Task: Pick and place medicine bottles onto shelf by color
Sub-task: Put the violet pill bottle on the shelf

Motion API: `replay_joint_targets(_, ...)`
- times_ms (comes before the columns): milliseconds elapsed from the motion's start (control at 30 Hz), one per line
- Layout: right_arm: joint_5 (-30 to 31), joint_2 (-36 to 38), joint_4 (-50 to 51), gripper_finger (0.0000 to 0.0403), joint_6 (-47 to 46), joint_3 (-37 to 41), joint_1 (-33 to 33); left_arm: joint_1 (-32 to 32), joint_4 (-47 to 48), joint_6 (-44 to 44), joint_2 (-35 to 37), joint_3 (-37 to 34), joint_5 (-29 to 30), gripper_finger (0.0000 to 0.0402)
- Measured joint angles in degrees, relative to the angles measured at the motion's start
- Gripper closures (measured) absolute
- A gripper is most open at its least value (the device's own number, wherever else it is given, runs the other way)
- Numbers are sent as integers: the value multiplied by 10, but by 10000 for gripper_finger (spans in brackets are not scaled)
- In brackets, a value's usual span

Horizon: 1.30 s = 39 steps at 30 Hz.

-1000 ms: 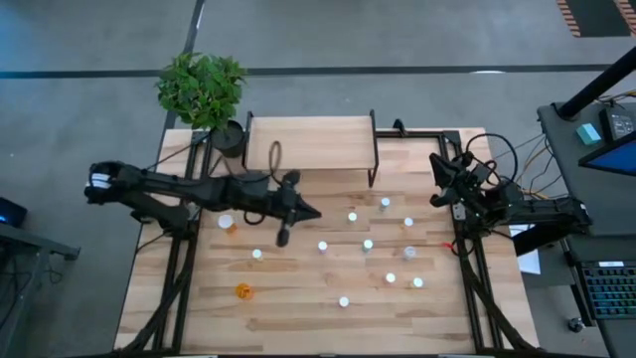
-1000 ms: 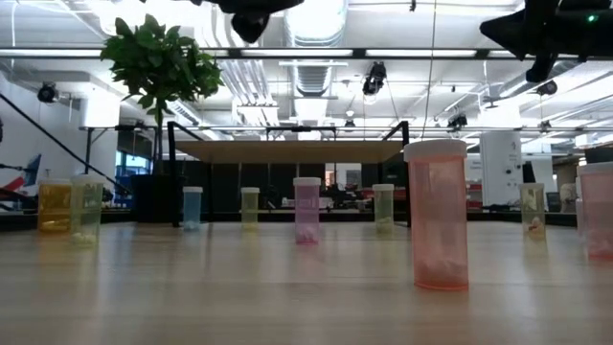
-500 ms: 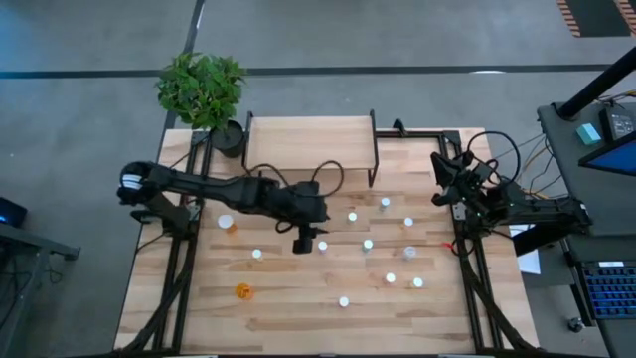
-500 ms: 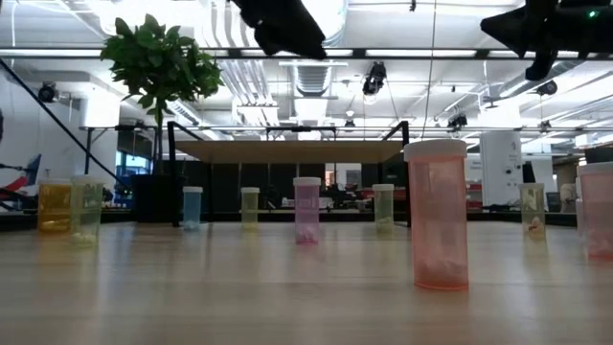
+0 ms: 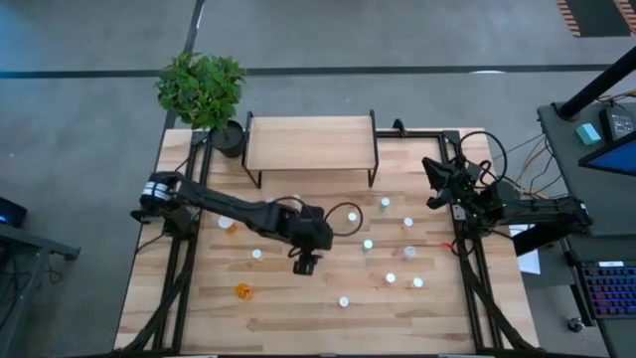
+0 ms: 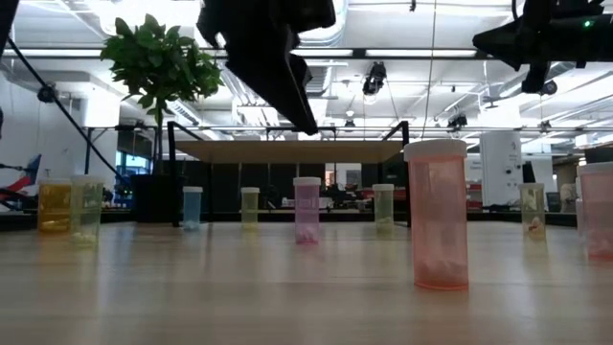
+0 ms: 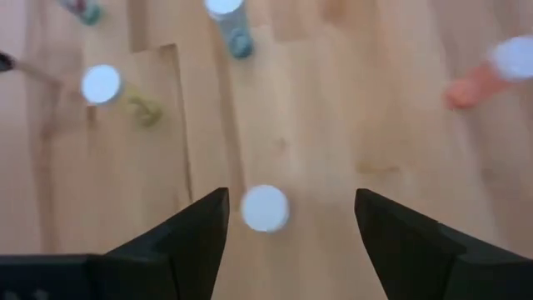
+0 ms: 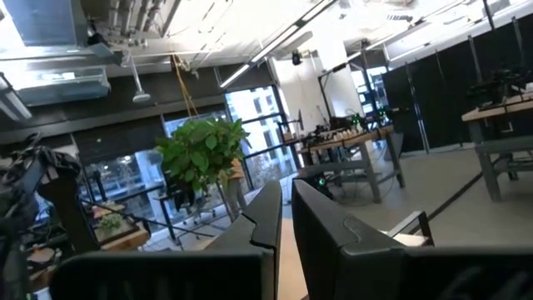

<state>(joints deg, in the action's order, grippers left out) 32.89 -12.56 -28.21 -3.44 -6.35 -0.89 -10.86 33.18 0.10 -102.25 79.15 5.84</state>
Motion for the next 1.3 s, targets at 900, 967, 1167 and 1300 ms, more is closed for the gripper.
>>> replay_joint_targets(900,1,1,-3,380,5,0,0,11,-55,-55,-55,-26,7,196)
replay_joint_targets(967,1,1,-3,380,5,0,0,11,-62,-56,-55,-32,-1,200)
replay_joint_targets(1167,1,1,-3,380,5,0,0,14,-69,-57,-54,-37,-11,220)
replay_joint_targets(1300,1,1,-3,380,5,0,0,15,-71,-57,-54,-37,-11,246)
